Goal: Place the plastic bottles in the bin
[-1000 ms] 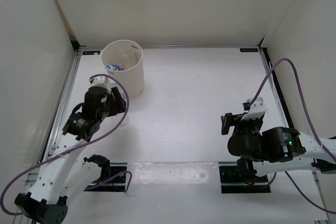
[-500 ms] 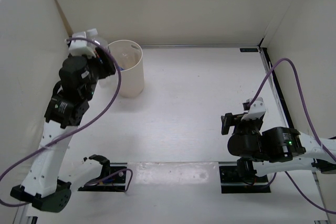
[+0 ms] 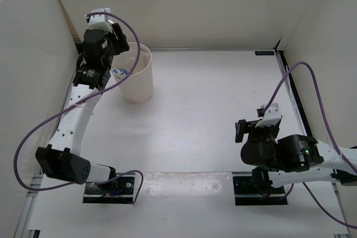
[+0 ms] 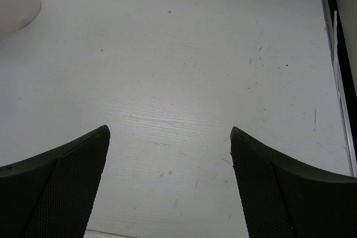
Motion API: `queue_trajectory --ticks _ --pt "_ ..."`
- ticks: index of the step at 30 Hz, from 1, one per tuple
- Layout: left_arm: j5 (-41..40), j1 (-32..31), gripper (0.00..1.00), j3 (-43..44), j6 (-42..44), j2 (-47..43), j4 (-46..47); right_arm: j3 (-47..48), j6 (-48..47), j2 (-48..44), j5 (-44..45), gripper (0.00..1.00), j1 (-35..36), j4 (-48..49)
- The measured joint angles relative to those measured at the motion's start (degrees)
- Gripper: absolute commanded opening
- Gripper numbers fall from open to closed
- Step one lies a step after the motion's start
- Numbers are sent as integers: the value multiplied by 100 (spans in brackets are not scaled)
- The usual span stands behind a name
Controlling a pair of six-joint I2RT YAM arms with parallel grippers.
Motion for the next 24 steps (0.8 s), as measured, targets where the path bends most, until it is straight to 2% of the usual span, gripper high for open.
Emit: queue_trajectory --ticks 13,24 --pt "498 74 83 -704 -85 487 990 0 -9 -22 -2 90 0 0" --pt "520 111 88 -791 57 723 1150 0 -9 -22 -2 90 0 0"
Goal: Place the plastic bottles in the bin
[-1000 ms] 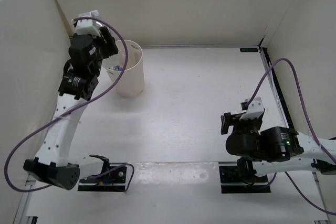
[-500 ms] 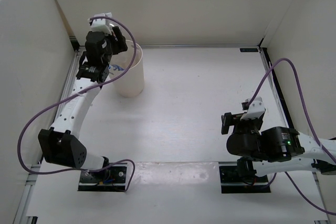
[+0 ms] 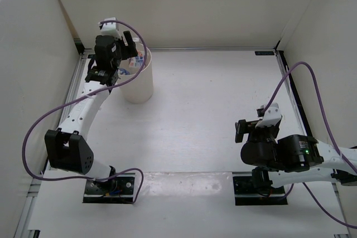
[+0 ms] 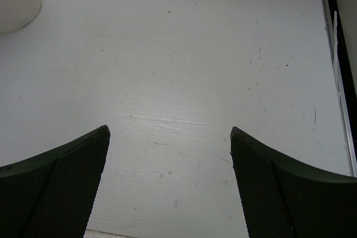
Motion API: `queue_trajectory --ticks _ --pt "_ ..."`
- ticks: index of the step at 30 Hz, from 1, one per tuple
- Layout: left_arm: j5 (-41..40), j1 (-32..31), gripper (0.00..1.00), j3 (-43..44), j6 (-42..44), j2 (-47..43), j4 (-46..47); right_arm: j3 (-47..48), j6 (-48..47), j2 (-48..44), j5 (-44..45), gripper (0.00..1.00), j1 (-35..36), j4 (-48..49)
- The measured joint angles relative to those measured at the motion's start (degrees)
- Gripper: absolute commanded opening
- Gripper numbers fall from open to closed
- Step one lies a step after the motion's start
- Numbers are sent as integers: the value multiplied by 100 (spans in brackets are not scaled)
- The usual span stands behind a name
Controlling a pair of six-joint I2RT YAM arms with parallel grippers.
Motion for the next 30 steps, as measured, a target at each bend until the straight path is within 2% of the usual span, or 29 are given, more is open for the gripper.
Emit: queue_trajectory --ticks 15,18,21,26,30 --pt "-9 0 92 -144 9 7 101 0 -2 0 0 90 33 0" --pt "-17 -7 100 -146 26 -4 85 0 -2 0 0 90 46 2" --pt "-79 -28 100 -166 55 -114 -44 0 -2 0 0 90 55 0" --pt "-341 -63 100 -385 -74 -723 -761 0 4 -4 0 90 55 -4" --pt "-315 -81 100 -1462 -354 -1832 -905 0 35 -76 2 90 140 -4"
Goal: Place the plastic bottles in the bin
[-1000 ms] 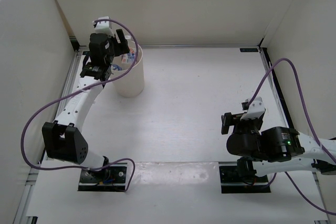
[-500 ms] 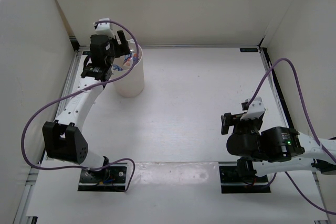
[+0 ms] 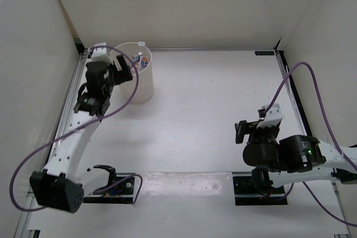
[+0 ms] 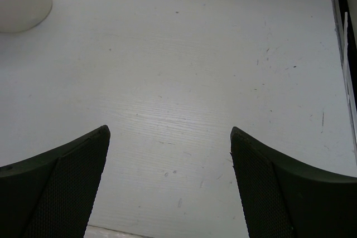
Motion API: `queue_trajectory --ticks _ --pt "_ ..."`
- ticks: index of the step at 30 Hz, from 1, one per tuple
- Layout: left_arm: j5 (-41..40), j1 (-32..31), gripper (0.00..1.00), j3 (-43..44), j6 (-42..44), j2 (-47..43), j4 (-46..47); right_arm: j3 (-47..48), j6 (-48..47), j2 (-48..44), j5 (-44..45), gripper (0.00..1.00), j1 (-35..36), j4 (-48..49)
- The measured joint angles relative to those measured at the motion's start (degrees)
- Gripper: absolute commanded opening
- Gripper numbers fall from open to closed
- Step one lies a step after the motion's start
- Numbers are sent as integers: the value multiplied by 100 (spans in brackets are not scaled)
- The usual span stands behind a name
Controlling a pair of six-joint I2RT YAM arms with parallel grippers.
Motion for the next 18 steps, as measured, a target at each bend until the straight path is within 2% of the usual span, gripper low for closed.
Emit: queue_trajectory --ticks 4,11,18 --pt "321 -4 100 -1104 -426 -1051 -168 0 -4 -96 -2 90 170 -7" --pt "734 -52 100 -2247 -704 -2249 -549 0 -155 -116 -68 90 476 4" --pt "616 -83 100 -4422 -748 -4398 -382 -2 -444 -286 -136 90 302 195"
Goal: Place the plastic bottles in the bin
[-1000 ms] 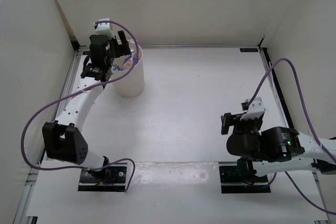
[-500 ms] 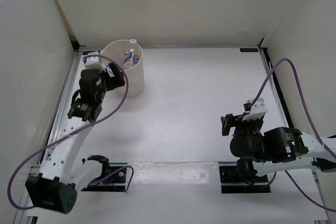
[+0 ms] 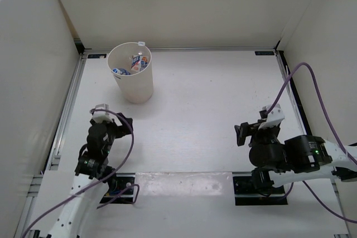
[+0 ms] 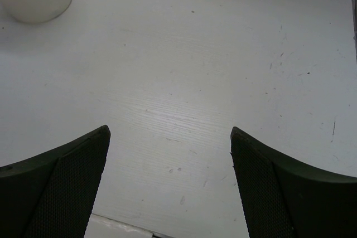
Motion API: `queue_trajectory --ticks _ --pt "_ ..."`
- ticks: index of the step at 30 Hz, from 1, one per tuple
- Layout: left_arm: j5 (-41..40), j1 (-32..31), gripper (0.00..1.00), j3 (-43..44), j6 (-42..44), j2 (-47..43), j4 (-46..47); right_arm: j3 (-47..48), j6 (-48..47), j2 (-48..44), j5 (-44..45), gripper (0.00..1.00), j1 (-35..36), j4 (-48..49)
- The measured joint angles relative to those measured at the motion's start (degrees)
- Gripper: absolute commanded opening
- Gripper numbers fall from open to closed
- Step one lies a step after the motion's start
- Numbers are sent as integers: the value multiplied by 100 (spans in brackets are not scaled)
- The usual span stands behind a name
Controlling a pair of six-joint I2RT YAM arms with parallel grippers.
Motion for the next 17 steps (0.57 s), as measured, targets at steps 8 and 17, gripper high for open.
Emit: queue_trajectory --ticks 8,17 --pt "-350 -4 100 -505 127 -1178 -28 -57 -46 -87 -2 90 -11 42" --pt "-623 -11 100 -551 138 -789 267 -76 -13 168 -15 90 -105 105"
